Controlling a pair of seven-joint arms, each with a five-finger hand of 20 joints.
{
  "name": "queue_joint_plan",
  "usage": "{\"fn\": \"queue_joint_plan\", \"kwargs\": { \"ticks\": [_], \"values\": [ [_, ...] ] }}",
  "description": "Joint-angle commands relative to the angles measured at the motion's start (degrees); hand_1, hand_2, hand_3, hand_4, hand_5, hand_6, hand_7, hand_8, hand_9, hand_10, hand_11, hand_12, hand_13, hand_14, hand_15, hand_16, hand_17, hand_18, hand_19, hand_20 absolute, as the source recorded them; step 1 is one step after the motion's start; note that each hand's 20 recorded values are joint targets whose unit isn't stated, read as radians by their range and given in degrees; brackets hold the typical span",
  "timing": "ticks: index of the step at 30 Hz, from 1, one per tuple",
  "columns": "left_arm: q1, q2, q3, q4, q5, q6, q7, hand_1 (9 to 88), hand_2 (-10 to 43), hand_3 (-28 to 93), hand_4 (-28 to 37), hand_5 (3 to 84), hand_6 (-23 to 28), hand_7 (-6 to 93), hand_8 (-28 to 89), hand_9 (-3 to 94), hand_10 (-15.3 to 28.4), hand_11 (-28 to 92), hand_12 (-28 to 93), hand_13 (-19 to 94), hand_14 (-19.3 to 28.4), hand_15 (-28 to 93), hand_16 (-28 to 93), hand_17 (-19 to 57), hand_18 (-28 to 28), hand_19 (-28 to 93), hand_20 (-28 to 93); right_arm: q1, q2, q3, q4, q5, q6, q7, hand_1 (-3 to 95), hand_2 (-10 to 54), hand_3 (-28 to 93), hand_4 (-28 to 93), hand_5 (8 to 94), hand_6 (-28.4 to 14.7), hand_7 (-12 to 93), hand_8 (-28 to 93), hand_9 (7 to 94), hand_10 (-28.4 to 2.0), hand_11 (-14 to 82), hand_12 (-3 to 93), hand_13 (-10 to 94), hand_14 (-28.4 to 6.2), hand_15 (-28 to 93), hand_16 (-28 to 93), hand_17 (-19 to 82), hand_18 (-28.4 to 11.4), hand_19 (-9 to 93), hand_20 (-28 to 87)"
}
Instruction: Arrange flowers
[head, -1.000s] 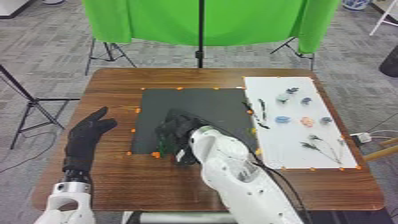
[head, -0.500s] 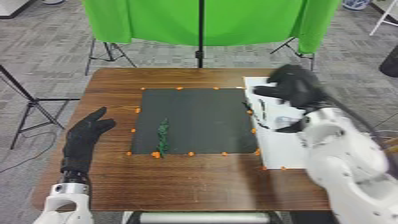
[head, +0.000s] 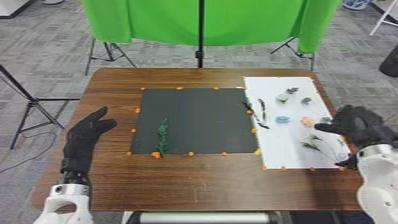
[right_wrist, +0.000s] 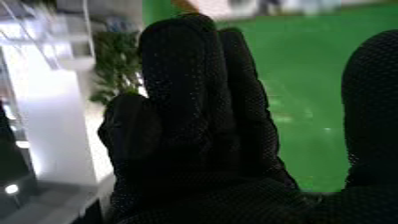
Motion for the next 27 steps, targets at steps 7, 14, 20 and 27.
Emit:
{"fn": "queue_joint_plan", "kwargs": {
  "ticks": [7,14,20,27],
  "values": [
    [1.4,-0.91,0.28,-0.31,0.20,-0.72,-0.76,22.2,-5.0,69,-19.9,47.7,1.1,13.2,-5,50.2,13.4,21,17,41,16.3,20,7,7.7,14.2,8,27,-4.4,-2.9,-0.7,5.3,-4.6,1.9,-0.6,37.7,-9.5,55,-22,70.3,-2.9,15,-7,76.6,-14.1,22.2,22.7,83,-6.4,53,29,55,-13.4,90,45],
    [1.6,-0.97,0.33,-0.32,-0.10,-0.56,-0.90,22.1,-5.0,69,-19.9,47.7,1.2,13.2,-5,50.2,13.4,20,17,41,16.2,20,7,7.6,14.2,8,27,-4.4,-2.8,-2.1,8.6,-4.5,13.4,-2.8,81.0,-9.5,-17,26,81.2,0.2,19,13,88.2,-9.6,23.7,30.7,91,-2.6,51,31,61,-10.5,93,43],
    [1.6,-0.90,0.33,-0.32,-0.42,-0.53,-0.91,22.1,-4.9,69,-20.0,47.7,1.2,13.1,-5,50.2,13.4,20,17,41,16.2,20,7,7.7,14.2,8,27,-2.0,-3.4,-2.7,3.0,1.0,15.7,-0.5,65.7,-9.5,40,-15,85.0,1.0,21,14,91.4,-9.2,28.5,28.2,94,-1.4,52,31,65,-9.3,93,45],
    [1.2,-0.82,0.57,-0.14,-0.45,-1.11,-1.15,22.1,-5.0,69,-19.9,47.7,1.3,13.0,-5,50.2,13.3,20,17,41,16.2,20,7,7.6,14.2,8,27,9.7,-5.2,-14.5,-2.4,3.6,14.7,1.2,65.0,-9.5,43,-15,85.4,1.0,21,14,91.9,-9.4,30.1,27.2,94,-1.4,53,30,66,-9.1,93,45]
  ]
}}
